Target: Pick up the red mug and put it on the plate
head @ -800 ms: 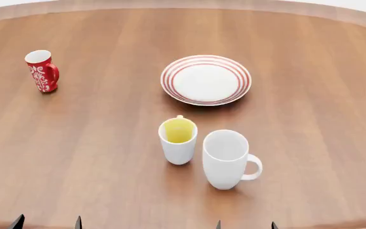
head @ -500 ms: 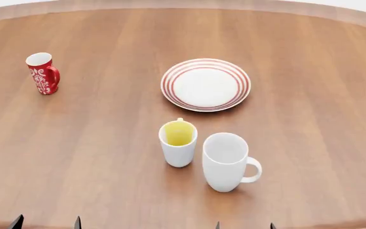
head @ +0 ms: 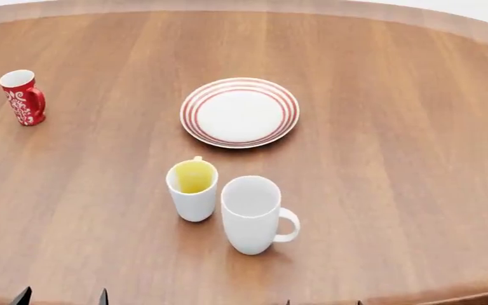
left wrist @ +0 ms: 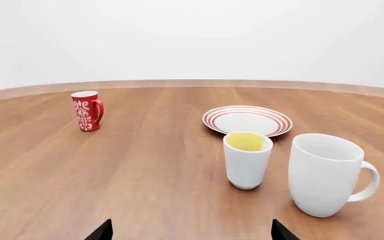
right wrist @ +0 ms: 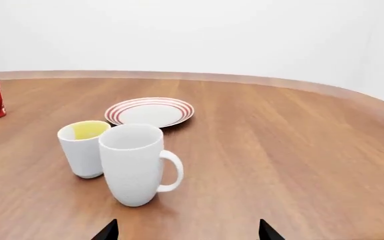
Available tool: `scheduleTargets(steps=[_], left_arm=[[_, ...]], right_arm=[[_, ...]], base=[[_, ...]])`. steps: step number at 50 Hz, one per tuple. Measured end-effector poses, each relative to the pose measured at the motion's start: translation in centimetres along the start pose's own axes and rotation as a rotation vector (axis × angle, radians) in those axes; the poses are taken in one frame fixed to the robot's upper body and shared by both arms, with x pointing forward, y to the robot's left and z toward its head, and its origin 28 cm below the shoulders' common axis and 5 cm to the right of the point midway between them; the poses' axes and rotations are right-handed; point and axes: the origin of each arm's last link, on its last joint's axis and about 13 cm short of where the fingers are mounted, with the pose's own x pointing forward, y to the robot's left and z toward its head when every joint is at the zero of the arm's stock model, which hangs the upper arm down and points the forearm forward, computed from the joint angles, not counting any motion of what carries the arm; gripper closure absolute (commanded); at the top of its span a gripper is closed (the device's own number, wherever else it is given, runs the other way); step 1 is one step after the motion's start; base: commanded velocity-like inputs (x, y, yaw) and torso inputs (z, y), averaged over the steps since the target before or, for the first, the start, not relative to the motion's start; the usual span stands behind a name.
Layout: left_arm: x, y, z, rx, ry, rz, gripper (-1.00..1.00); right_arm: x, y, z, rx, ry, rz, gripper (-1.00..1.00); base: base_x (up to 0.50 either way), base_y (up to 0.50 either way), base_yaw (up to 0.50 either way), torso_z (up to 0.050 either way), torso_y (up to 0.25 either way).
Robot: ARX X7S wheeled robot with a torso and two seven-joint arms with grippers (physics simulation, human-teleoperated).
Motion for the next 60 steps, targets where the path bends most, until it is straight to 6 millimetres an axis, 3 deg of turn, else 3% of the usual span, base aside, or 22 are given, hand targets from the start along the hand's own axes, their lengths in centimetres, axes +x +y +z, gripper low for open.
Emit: scheduleTargets(steps=[20, 26, 43, 50, 60], left_arm=[[0.2, 0.2, 0.6, -0.013, 0.011, 0.002, -1.00], [1.1, 0.7, 3.0, -0.039, 0.021, -0.006, -1.00], [4.4, 1.9, 12.3, -0.052, -0.040, -0.074, -1.00], [4.7, 2.1, 13.9, -0.040, -0.057, -0.092, -1.00], [4.9, 2.2, 14.9, -0.030, -0.066, -0.106, -1.00]], right_arm=[[0.1, 0.1, 0.6, 0.003, 0.014, 0.002, -1.00], [1.0, -0.3, 3.2, 0.013, 0.022, -0.006, -1.00], [4.3, -1.3, 13.7, 0.001, -0.039, -0.024, -1.00], [4.6, -1.3, 15.8, -0.008, -0.060, -0.027, -1.00], [4.7, -1.4, 17.2, -0.009, -0.069, -0.021, -1.00]], base=[[0.00, 0.00, 0.00, 0.000, 0.000], [0.00, 0.00, 0.00, 0.000, 0.000], [0.00, 0.00, 0.00, 0.000, 0.000], [0.00, 0.00, 0.00, 0.000, 0.000], [0.16, 0.00, 0.00, 0.000, 0.000]])
